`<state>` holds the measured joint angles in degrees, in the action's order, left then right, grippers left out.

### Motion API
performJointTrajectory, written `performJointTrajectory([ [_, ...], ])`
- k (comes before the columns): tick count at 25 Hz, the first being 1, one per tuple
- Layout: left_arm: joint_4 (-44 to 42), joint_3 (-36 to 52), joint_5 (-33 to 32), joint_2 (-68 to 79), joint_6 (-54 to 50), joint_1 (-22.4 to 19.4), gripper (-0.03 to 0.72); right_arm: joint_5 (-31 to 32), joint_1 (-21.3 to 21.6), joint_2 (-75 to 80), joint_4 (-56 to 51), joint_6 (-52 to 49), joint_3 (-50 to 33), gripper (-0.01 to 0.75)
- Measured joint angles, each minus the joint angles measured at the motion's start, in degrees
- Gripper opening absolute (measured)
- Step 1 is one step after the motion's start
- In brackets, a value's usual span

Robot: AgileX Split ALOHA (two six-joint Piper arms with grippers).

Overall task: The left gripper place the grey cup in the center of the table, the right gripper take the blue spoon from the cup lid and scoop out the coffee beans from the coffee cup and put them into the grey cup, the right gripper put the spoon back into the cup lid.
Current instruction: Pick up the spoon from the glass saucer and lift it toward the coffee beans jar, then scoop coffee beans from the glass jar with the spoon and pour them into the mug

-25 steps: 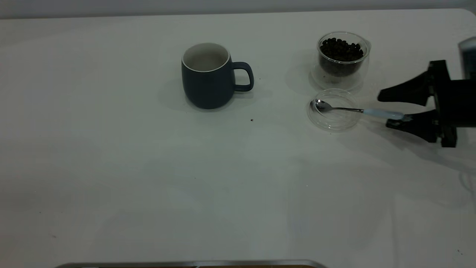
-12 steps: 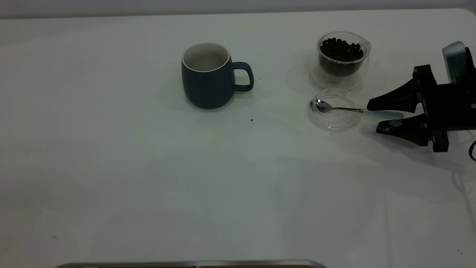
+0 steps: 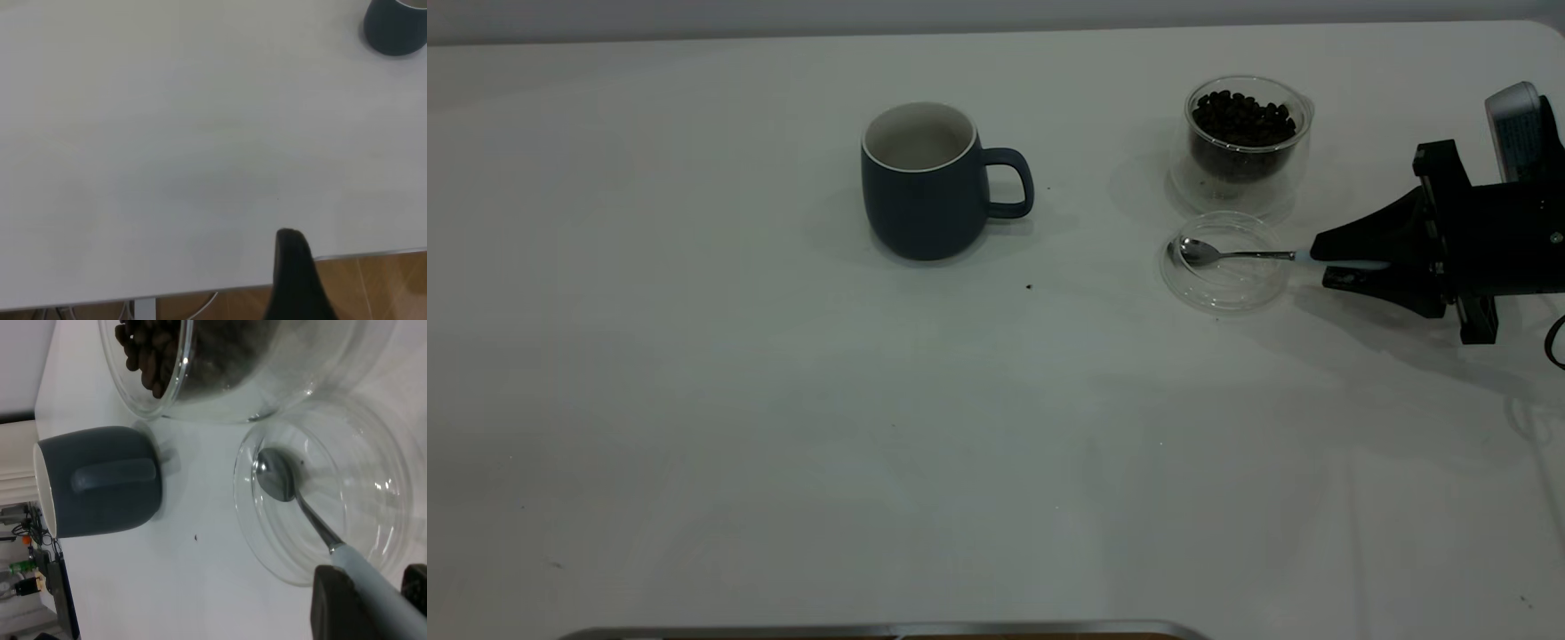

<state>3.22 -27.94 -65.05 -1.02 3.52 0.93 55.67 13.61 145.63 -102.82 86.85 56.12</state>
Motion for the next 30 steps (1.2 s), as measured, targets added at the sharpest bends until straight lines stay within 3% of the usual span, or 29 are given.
performJointTrajectory([
  [3, 0.0, 0.0, 0.0, 0.0, 0.0, 0.0, 0.545, 0.0, 0.0, 0.0, 0.0, -0.1, 0.0, 0.243],
  [9, 0.0, 0.0, 0.0, 0.0, 0.0, 0.0, 0.545, 1.5, 1.2, 0.0, 0.5, -0.3, 0.0, 0.101],
  [19, 0.0, 0.0, 0.0, 0.0, 0.0, 0.0, 0.545, 1.1, 4.8, -4.3, 7.0, -2.3, -3.6, 0.101],
  [30, 0.0, 0.0, 0.0, 0.0, 0.0, 0.0, 0.545, 5.0, 5.1, -18.3, 0.8, 5.9, -11.0, 0.101],
])
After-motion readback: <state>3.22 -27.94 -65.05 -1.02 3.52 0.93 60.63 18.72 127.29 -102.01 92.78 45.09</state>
